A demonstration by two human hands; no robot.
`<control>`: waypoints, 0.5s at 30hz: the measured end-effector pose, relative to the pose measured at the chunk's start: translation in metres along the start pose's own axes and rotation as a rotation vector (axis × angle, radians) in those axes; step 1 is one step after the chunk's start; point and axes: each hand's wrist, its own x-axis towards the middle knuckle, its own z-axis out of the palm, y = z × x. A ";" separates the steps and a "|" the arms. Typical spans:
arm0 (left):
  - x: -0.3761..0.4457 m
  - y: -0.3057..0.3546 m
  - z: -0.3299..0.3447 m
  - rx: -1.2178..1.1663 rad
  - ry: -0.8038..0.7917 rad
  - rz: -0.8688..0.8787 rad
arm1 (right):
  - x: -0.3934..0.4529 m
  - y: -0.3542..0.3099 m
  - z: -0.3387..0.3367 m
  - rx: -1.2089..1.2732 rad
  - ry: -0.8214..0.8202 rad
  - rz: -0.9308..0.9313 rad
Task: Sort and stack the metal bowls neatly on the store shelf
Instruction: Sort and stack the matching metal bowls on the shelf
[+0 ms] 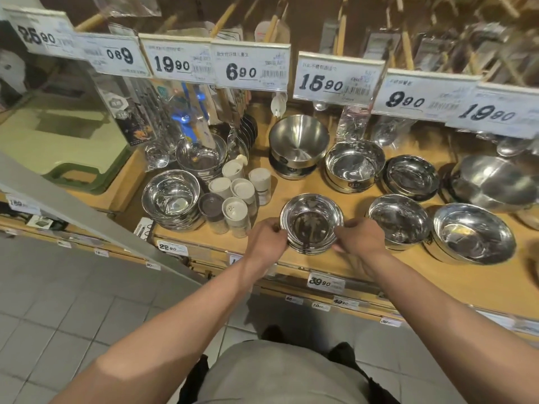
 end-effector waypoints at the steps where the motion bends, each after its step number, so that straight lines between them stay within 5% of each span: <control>1: 0.002 0.002 0.001 0.018 0.011 0.013 | 0.000 0.001 -0.001 0.017 0.008 -0.006; 15: 0.019 0.008 -0.001 -0.008 0.009 -0.037 | 0.013 0.007 0.006 -0.062 0.083 -0.185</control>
